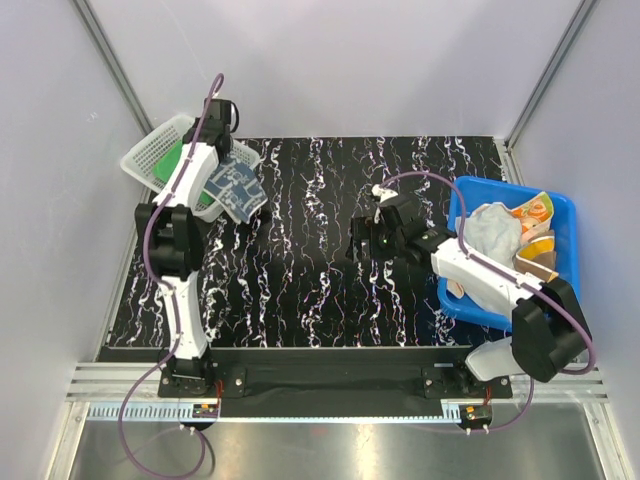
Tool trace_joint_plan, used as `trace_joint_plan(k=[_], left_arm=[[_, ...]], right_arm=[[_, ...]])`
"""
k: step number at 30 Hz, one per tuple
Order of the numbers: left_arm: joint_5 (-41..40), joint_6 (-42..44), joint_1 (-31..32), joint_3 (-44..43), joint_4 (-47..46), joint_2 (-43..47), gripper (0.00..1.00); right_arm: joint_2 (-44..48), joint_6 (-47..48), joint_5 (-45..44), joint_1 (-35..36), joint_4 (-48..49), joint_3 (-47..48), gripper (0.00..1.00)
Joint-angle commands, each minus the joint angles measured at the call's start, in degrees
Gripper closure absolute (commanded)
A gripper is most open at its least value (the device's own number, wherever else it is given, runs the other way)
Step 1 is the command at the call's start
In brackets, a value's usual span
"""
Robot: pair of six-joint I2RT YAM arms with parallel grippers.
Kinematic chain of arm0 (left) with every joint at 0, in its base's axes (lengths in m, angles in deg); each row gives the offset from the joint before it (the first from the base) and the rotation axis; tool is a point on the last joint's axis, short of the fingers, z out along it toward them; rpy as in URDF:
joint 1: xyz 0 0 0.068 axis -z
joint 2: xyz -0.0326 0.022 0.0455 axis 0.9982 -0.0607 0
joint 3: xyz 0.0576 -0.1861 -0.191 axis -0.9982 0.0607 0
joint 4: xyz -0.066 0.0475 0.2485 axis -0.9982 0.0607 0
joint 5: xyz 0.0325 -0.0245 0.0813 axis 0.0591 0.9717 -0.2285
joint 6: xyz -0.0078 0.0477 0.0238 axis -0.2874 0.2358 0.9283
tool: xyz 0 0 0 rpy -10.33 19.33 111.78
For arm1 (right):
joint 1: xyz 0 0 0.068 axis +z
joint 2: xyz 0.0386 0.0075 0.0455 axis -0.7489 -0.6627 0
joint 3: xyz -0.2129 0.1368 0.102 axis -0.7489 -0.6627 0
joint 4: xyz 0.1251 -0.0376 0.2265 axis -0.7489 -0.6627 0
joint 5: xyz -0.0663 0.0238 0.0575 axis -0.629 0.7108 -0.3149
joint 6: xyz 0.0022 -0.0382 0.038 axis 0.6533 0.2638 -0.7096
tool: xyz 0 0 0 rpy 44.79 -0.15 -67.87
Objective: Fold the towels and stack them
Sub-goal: Neatly place the folded towel into the bin
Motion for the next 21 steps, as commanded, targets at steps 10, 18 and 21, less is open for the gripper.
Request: trace_joint_plan(k=[10,18,21], left_arm=[[-0.02,9.74,-7.46,-11.55,-12.46,-10.02,1.0],[-3.69,10.73,-9.23,-20.35,-22.22,-19.52,0.5],[-6.43,7.93,-8.62,-18.06,-23.02,-17.08,0.01]], right_arm=[[-4.45,4.53,-2.49,0.26,3.43,5.9,0.0],[-8.67,5.32,-1.88,0.17,3.7,6.34,0.0],[-9.47,5.5,-2.67,0.08,1.59,7.74,0.0]])
